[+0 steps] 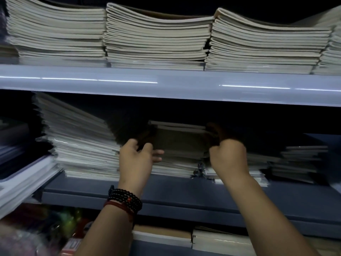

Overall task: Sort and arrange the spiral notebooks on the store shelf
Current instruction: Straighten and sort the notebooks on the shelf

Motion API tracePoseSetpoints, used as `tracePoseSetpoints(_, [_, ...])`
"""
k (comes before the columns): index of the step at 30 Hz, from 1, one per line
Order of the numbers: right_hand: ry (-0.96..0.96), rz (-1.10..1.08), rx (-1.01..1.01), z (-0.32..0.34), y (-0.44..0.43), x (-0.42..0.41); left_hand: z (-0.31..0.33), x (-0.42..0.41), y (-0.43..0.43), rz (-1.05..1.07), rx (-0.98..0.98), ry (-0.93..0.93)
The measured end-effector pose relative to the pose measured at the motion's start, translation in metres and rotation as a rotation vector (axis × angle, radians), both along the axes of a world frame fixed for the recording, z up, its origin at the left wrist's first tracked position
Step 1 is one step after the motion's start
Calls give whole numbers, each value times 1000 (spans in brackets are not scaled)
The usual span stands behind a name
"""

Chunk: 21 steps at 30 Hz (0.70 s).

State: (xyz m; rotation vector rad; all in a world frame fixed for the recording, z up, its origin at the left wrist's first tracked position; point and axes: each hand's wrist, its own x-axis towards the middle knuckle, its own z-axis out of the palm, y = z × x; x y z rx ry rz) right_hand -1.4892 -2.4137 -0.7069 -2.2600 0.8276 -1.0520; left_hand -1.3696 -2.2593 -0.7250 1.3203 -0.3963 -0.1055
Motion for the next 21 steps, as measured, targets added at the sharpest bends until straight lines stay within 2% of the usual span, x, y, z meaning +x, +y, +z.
tracePoseSetpoints(3, [-119, 64, -78, -1, -4, 8, -13, 4, 5, 79, 209, -139])
tracePoseSetpoints(8, [-32, 75, -81, 6, -18, 19, -22, 19, 8, 181, 555, -353])
tracePoseSetpoints(14, [20, 103, -119, 15, -22, 24, -24, 29, 2, 274, 609, -456])
tracePoseSetpoints(21, [46, 199, -17, 15, -38, 28, -21, 28, 0, 125, 550, -290])
